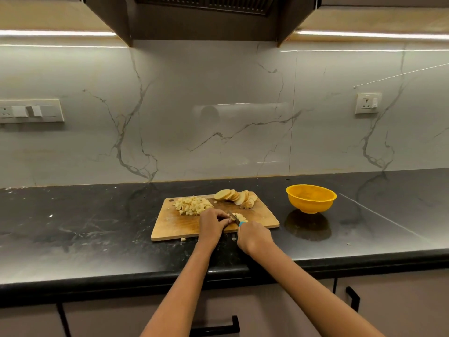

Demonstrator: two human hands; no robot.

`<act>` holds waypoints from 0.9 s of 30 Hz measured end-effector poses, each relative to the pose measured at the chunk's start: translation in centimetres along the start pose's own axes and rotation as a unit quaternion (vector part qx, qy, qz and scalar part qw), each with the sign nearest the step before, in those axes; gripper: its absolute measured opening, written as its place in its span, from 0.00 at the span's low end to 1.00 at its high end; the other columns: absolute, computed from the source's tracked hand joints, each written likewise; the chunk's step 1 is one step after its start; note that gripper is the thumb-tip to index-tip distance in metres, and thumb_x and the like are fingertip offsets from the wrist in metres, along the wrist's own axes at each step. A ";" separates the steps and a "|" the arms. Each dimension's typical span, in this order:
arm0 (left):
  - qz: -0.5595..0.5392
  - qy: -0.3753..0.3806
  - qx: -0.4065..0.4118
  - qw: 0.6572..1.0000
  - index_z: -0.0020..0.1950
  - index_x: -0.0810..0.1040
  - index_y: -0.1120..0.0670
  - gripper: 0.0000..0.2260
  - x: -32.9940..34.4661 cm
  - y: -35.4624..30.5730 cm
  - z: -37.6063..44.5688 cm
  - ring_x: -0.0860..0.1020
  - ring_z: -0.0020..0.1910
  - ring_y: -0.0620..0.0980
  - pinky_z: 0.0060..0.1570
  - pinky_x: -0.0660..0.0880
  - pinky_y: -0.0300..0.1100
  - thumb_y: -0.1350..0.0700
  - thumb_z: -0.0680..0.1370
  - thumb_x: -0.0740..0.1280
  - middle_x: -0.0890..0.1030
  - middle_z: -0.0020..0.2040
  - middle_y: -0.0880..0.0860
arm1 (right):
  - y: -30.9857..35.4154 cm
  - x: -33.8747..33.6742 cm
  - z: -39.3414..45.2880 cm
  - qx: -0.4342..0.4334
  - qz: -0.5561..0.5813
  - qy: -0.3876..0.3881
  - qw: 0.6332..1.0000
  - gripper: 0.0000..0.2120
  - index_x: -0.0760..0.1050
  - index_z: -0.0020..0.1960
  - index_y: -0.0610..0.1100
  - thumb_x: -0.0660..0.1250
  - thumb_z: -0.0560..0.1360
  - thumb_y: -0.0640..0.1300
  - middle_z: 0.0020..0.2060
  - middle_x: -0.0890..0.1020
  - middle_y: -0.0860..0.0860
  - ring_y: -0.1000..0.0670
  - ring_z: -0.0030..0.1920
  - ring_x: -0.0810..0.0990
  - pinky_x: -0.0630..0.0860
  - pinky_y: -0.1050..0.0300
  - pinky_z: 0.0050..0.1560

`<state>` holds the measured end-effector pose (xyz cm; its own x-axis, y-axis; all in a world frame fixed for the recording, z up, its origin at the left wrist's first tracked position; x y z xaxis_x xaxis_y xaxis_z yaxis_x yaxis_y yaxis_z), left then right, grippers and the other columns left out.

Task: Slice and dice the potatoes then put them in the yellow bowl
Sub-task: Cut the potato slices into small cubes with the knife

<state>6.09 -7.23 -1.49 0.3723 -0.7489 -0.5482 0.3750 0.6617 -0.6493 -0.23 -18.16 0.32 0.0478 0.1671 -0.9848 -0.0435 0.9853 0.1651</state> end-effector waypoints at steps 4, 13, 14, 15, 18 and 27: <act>0.010 -0.009 0.004 1.000 0.47 0.84 0.58 0.06 0.0 -0.2 -0.3 0.80 0.44 0.44 0.49 0.76 0.37 0.59 0.71 0.73 0.84 0.44 0.53 | 0.2 0.1 0.3 -0.011 -0.017 0.022 1.000 0.15 0.71 0.65 0.38 0.55 0.81 0.42 0.61 0.77 0.43 0.43 0.61 0.76 0.74 0.52 0.55; 0.047 -0.031 -0.013 0.998 0.51 0.83 0.57 0.07 0.0 -0.2 -0.1 0.79 0.48 0.45 0.52 0.73 0.35 0.61 0.74 0.70 0.83 0.48 0.53 | -1.8 0.0 -1.5 -0.001 0.027 -0.060 0.998 0.15 0.74 0.61 0.39 0.54 0.83 0.46 0.56 0.79 0.44 0.44 0.56 0.79 0.75 0.53 0.53; 0.043 -0.029 -0.014 0.999 0.52 0.82 0.57 0.08 0.0 -0.1 -0.1 0.79 0.50 0.45 0.53 0.73 0.34 0.61 0.74 0.69 0.83 0.50 0.53 | -1.9 -0.3 -1.5 0.000 0.038 -0.067 0.997 0.16 0.74 0.60 0.39 0.53 0.83 0.46 0.56 0.79 0.43 0.44 0.57 0.79 0.74 0.53 0.54; 0.039 -0.027 -0.015 0.999 0.54 0.82 0.57 0.09 0.0 0.0 -0.1 0.79 0.51 0.46 0.53 0.71 0.34 0.62 0.74 0.69 0.83 0.51 0.53 | -2.1 -0.6 -1.5 0.006 0.051 -0.076 0.996 0.16 0.74 0.60 0.38 0.53 0.83 0.46 0.56 0.79 0.43 0.44 0.57 0.79 0.74 0.53 0.53; 0.027 -0.026 -0.023 0.999 0.55 0.81 0.57 0.10 -0.3 0.2 -0.3 0.79 0.53 0.46 0.53 0.68 0.31 0.63 0.74 0.69 0.83 0.53 0.53 | -2.8 -1.0 -1.4 0.037 0.081 -0.096 0.991 0.17 0.74 0.59 0.38 0.53 0.83 0.48 0.55 0.80 0.44 0.45 0.56 0.79 0.74 0.55 0.51; -0.017 -0.010 -0.042 0.999 0.56 0.80 0.59 0.16 -1.0 0.6 -0.9 0.77 0.51 0.44 0.46 0.65 0.22 0.60 0.70 0.74 0.82 0.54 0.55 | -0.7 0.0 -1.4 0.057 0.023 -0.047 0.997 0.14 0.75 0.60 0.38 0.56 0.79 0.39 0.57 0.79 0.44 0.44 0.57 0.79 0.75 0.55 0.51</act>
<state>5.19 -6.16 -1.81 0.3778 -0.7700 -0.5141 0.3154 0.6291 -0.7104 -1.60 -18.94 0.16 0.1422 0.2095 -0.9674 0.0662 0.9731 0.2205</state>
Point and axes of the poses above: each hand's wrist, its own z-axis towards the middle knuckle, its own x-axis out of the palm, y = z × x, the point moved 4 cm from there along z, towards the middle knuckle
